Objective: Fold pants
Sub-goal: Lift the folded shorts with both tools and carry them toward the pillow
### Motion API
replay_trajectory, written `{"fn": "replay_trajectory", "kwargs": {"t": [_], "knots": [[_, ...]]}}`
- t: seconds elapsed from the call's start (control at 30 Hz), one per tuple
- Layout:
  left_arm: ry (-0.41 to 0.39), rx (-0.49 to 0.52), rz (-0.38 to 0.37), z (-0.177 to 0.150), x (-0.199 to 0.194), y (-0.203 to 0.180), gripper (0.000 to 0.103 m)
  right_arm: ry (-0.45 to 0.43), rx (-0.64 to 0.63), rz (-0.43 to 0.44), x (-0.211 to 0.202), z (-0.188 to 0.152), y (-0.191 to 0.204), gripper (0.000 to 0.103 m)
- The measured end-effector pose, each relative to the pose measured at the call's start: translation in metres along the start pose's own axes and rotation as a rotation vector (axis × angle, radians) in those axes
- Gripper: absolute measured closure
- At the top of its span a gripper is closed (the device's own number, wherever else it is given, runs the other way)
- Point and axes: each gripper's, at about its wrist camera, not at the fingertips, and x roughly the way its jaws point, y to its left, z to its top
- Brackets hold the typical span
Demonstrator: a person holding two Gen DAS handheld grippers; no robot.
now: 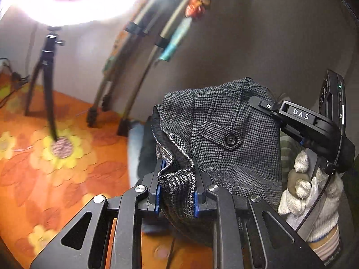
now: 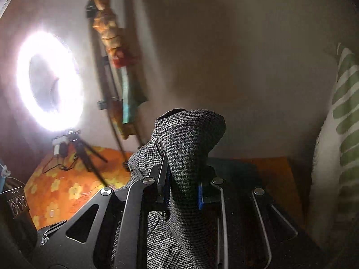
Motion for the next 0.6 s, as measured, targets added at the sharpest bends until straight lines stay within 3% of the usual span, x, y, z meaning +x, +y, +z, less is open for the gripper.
{"fn": "replay_trajectory", "kwargs": {"t": [0.27, 0.4, 0.57, 0.6], "knots": [[0.048, 0.043, 0.057, -0.017, 0.061, -0.005, 0.084, 0.058, -0.030, -0.009, 0.072, -0.010, -0.048, 0.084], [0.063, 0.075, 0.083, -0.030, 0.073, -0.006, 0.084, 0.102, -0.047, -0.037, 0.107, -0.023, -0.060, 0.082], [0.072, 0.112, 0.100, -0.038, 0.069, -0.011, 0.081, 0.137, 0.038, -0.159, 0.125, -0.028, -0.085, 0.054], [0.075, 0.112, 0.105, -0.038, 0.067, -0.013, 0.080, 0.126, 0.055, -0.183, 0.122, -0.028, -0.089, 0.053]]}}
